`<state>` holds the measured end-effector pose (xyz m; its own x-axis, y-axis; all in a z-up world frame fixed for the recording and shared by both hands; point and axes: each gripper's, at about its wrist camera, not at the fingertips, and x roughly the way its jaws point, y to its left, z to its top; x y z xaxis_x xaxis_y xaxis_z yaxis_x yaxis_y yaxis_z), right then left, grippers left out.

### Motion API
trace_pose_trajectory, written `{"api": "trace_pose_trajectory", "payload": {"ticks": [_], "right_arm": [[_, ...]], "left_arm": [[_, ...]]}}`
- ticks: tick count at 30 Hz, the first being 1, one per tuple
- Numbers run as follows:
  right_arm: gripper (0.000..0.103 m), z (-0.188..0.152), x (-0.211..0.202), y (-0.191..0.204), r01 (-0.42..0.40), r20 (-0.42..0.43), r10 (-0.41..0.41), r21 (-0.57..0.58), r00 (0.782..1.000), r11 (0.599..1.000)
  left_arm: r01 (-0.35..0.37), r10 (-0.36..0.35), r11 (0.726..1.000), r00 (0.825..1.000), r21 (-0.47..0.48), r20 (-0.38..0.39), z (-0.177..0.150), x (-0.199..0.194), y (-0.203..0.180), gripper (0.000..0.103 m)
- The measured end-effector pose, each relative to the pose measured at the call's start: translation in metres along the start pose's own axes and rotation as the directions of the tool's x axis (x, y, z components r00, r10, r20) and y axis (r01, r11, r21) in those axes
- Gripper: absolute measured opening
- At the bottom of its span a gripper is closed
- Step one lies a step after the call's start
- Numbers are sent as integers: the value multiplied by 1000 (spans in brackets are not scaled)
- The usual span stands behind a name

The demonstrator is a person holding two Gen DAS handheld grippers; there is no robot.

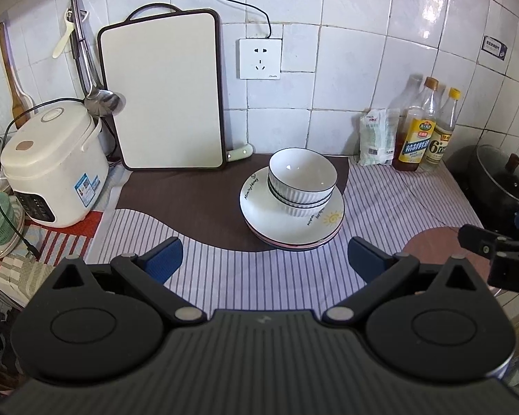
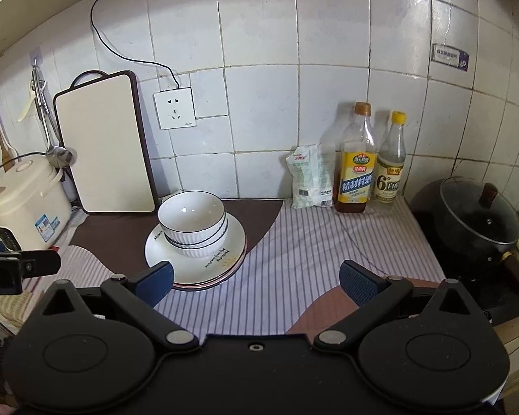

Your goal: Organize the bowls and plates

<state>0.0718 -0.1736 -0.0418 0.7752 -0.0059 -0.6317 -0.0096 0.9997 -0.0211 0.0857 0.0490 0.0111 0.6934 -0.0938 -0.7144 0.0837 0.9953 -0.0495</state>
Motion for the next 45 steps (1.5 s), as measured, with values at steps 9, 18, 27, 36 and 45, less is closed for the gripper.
{"api": "trace_pose_trajectory", "payload": {"ticks": [9, 18, 27, 36, 45], "right_arm": [[103, -16, -4, 4, 44, 45, -42, -50, 998, 998], [103, -22, -1, 0, 55, 49, -53, -42, 997, 998], [103, -23, 2, -4, 77, 62, -76, -12, 995, 997], [103, -23, 10, 4, 70, 41, -69, -35, 997, 997], [103, -24, 17, 3, 81, 11, -81, -20, 997, 997]], "left_arm": [[6, -6, 1000, 1000, -7, -1, -14, 7, -1, 103], [-19, 19, 1000, 999, -16, 28, -19, 9, -3, 103], [-42, 42, 999, 999, -24, 29, -24, 17, -3, 103], [2, -2, 1000, 1000, 6, -17, -22, 29, -3, 103], [-14, 14, 1000, 1000, 4, -7, -25, 30, -5, 103]]}}
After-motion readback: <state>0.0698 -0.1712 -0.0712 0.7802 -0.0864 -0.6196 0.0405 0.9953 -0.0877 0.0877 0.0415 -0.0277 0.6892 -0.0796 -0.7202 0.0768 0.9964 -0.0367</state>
